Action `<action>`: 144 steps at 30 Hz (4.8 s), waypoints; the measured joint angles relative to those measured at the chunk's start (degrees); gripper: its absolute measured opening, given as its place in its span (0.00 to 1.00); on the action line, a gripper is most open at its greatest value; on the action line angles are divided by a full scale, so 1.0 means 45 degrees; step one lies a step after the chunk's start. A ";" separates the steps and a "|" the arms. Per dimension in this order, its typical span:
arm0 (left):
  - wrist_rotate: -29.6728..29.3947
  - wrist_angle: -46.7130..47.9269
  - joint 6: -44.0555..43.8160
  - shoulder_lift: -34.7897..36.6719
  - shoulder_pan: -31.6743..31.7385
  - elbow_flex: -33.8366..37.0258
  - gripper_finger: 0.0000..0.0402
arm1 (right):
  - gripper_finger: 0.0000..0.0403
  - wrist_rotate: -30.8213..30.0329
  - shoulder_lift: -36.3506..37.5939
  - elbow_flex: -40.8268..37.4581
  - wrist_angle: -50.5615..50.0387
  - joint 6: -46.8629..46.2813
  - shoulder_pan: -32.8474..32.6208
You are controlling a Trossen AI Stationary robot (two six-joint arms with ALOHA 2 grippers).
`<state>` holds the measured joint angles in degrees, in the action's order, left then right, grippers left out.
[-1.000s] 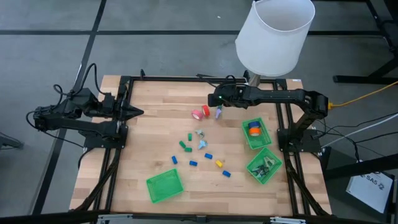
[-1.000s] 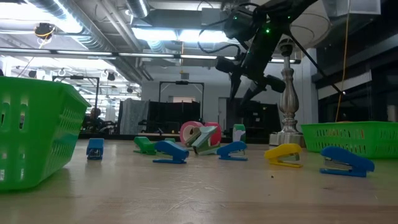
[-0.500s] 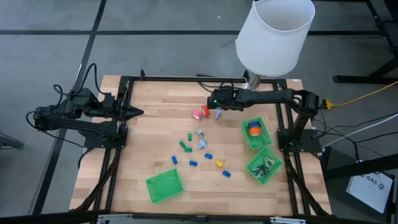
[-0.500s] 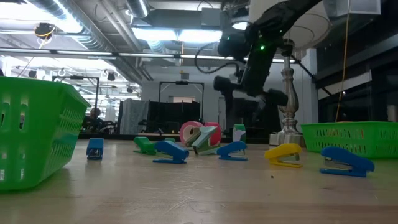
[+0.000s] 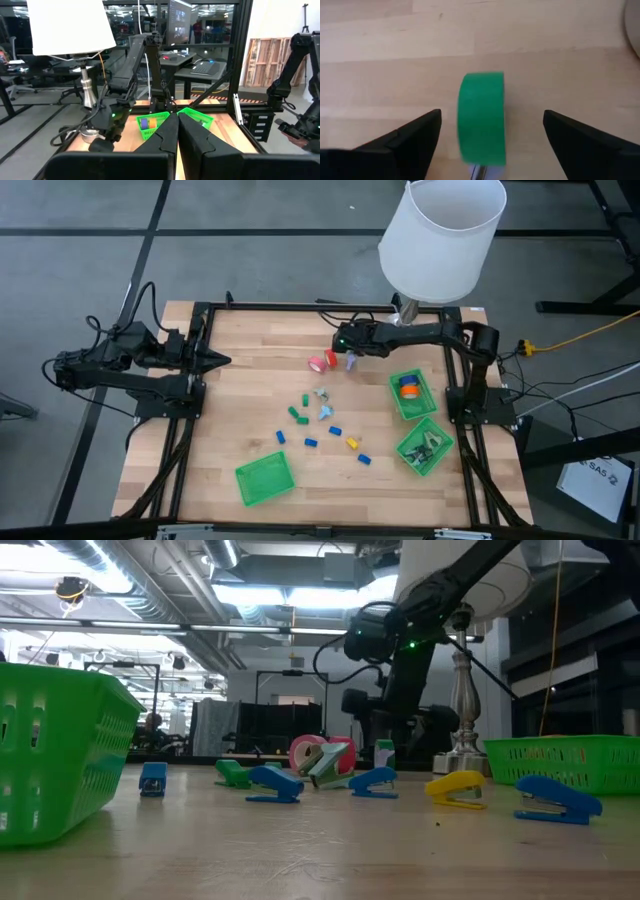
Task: Pick and place Stapler, Stapler remover, tape
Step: Put the green tape into the top right green bin
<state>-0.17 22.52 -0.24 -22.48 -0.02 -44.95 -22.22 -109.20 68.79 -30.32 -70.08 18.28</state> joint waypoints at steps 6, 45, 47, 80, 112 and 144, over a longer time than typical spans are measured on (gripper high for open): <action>0.0000 0.0000 -0.0002 0.0000 -0.0002 0.0000 0.01 | 0.73 -0.0013 -0.0303 0.0000 0.0329 -0.0015 0.0156; 0.0002 0.0000 -0.0002 0.0000 0.0002 0.0005 0.01 | 0.27 -0.0010 -0.0139 0.5860 -0.8704 -0.1131 -0.1149; 0.0002 0.0000 -0.0002 0.0002 0.0000 0.0000 0.01 | 0.27 -0.0018 -0.0139 0.6282 -0.9207 -0.1569 -0.1409; 0.0002 0.0000 -0.0002 0.0005 0.0002 0.0000 0.01 | 0.29 -0.0031 -0.0143 0.7868 -1.3268 -1.2385 -0.6901; 0.0002 0.0000 -0.0002 0.0000 -0.0003 0.0000 0.02 | 0.29 0.1911 0.2453 0.3443 -1.3249 -2.0197 -0.9456; 0.0002 0.0000 -0.0002 0.0005 -0.0003 0.0000 0.01 | 0.33 0.2523 0.3247 -0.1322 -1.1696 -2.4435 -0.7319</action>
<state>-0.16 22.52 -0.25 -22.46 -0.03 -44.95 -10.87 -94.59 62.84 -82.95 -180.04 -14.65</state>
